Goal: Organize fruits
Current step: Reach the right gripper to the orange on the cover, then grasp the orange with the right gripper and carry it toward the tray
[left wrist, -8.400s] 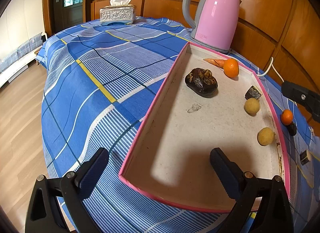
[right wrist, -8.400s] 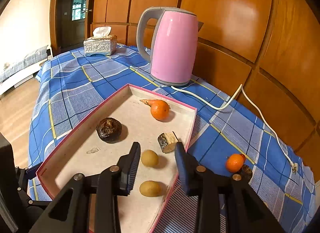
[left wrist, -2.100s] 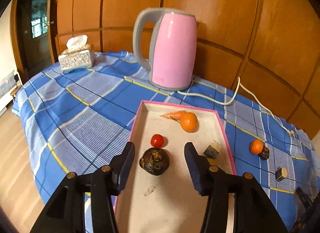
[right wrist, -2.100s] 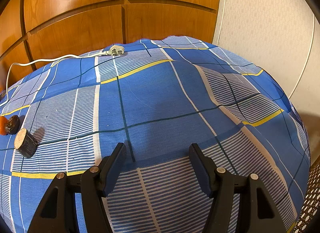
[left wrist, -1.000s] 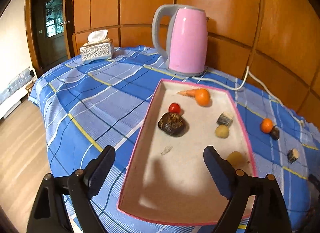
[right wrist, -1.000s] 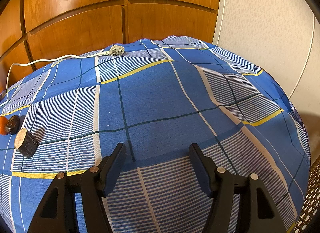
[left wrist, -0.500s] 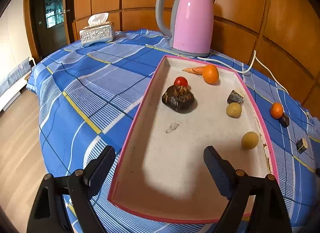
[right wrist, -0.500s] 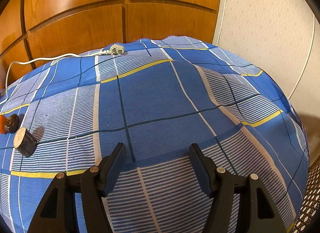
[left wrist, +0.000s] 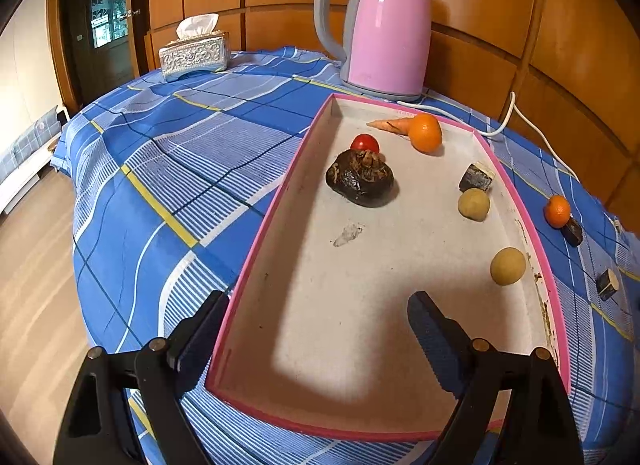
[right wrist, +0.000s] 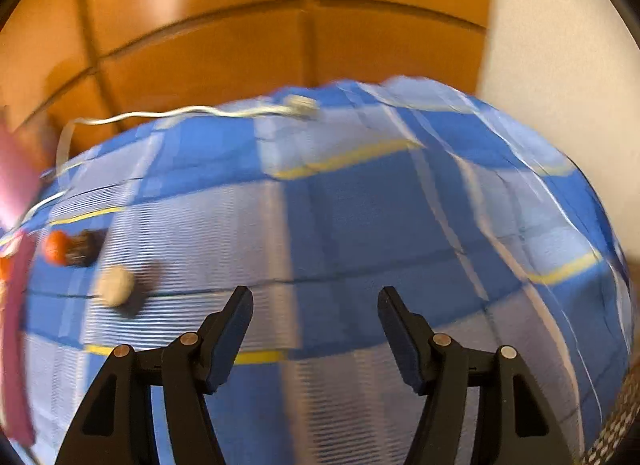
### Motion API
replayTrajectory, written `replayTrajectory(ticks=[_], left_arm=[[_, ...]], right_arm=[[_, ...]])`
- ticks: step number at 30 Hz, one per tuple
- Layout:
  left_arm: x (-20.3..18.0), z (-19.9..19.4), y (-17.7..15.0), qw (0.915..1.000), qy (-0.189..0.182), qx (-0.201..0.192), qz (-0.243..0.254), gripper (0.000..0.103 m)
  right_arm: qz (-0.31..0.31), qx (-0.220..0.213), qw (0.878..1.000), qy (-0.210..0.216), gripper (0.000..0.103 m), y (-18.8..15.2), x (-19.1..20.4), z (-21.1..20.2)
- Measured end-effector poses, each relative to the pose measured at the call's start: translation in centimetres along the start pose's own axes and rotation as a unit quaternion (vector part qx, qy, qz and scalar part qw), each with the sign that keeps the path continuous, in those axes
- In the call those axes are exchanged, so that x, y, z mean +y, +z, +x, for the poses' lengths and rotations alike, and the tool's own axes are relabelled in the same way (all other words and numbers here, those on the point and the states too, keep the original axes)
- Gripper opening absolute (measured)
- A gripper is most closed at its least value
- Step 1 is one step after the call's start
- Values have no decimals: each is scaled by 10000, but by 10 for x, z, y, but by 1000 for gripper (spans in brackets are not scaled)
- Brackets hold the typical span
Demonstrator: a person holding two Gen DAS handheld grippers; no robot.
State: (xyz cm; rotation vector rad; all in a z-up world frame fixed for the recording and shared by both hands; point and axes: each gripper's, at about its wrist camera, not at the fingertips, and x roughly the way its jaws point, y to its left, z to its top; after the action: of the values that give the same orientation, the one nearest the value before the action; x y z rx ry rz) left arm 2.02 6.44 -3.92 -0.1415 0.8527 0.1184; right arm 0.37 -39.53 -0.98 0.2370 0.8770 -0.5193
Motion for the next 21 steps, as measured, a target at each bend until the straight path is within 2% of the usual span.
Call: replayTrajectory(ticks=[4, 9, 14, 20, 21], left_arm=[[2, -3, 0, 10000, 2, -63, -65, 95], [1, -5, -2, 9999, -8, -114, -96, 96], [3, -6, -4, 9997, -51, -176, -170, 96], [8, 1, -7, 9994, -35, -42, -334, 98], [8, 3, -7, 9993, -39, 10, -360, 98]], right_arm=[[-622, 42, 9941, 890, 66, 13, 47, -6], [-1623, 90, 9714, 1728, 63, 24, 122, -7], [-2339, 201, 9529, 1918, 60, 31, 188, 10], [-2815, 209, 9431, 1760, 60, 38, 231, 35], [-2928, 264, 9407, 1690, 50, 36, 238, 41]])
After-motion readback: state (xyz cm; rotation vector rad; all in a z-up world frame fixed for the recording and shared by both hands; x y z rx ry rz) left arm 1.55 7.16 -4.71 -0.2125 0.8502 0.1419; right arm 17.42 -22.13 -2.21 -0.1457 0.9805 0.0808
